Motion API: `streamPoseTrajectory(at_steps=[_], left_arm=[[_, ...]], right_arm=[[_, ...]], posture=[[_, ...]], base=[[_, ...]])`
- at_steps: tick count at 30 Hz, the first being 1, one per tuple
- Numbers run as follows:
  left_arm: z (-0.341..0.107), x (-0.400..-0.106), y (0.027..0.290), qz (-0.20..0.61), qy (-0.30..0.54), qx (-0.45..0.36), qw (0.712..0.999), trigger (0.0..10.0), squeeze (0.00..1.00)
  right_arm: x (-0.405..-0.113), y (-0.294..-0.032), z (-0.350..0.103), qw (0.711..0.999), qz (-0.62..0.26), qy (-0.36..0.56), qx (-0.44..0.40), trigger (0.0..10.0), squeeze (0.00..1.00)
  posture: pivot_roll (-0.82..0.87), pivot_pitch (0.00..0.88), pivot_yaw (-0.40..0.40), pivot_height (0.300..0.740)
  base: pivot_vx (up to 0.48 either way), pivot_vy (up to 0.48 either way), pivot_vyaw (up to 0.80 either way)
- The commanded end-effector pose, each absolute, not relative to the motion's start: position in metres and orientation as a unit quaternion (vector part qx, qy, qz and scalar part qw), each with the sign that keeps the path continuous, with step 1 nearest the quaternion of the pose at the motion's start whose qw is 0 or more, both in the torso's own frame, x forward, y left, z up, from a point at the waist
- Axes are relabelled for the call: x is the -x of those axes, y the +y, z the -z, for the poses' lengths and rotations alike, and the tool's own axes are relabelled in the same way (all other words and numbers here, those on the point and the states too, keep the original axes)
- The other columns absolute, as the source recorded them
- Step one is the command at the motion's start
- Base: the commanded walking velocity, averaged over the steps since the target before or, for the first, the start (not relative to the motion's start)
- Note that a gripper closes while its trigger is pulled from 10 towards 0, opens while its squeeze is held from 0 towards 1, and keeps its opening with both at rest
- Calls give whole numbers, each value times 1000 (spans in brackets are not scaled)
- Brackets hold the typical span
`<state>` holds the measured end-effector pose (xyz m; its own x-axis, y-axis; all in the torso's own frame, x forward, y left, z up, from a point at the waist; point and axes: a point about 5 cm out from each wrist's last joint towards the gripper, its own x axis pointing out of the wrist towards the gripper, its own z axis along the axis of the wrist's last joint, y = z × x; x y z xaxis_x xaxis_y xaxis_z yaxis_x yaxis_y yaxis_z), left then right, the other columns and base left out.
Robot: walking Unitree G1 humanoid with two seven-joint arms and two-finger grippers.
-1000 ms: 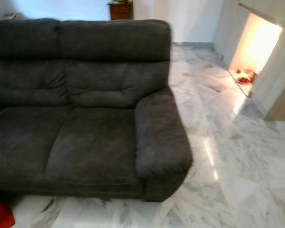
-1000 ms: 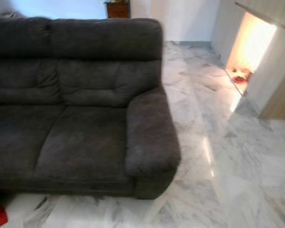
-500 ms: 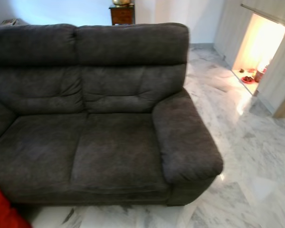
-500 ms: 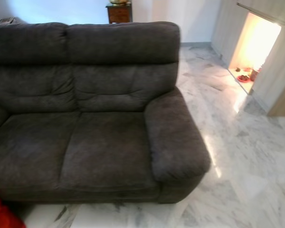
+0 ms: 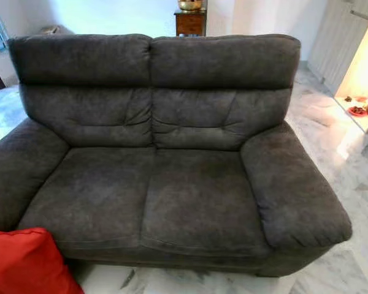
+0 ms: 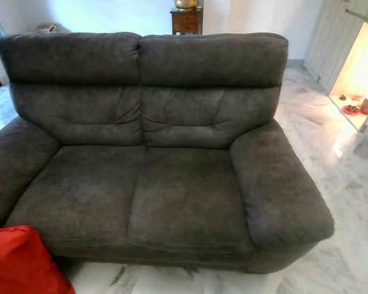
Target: Move the pillow to the sofa from floor
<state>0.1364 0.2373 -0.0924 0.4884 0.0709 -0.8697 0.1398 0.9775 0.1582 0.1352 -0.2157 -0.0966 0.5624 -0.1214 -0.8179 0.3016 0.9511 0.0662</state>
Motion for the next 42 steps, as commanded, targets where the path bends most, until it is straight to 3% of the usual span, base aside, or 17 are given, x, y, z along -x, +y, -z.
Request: streamPoseTrajectory(at_steps=[1, 15, 32, 42], left_arm=[[92, -132, 244, 15, 514, -106, 851, 10000, 0], [92, -148, 228, 23, 506, -105, 856, 10000, 0], [95, -124, 243, 16, 521, -110, 846, 10000, 0], [93, -128, 247, 19, 514, -115, 850, 10000, 0]], right_arm=[[-138, -211, 96, 879, 115, 451, -102, 10000, 0], [-135, -210, 98, 877, 110, 458, -97, 10000, 0], [-134, -207, 99, 876, 113, 457, -110, 10000, 0], [-134, -206, 99, 876, 112, 456, -113, 10000, 0]], posture=[[84, 30, -1, 740], [84, 35, 5, 740], [87, 39, 11, 740], [90, 39, 12, 740]], base=[[0, 480, 0], [0, 480, 604], [0, 472, 0], [0, 58, 0]])
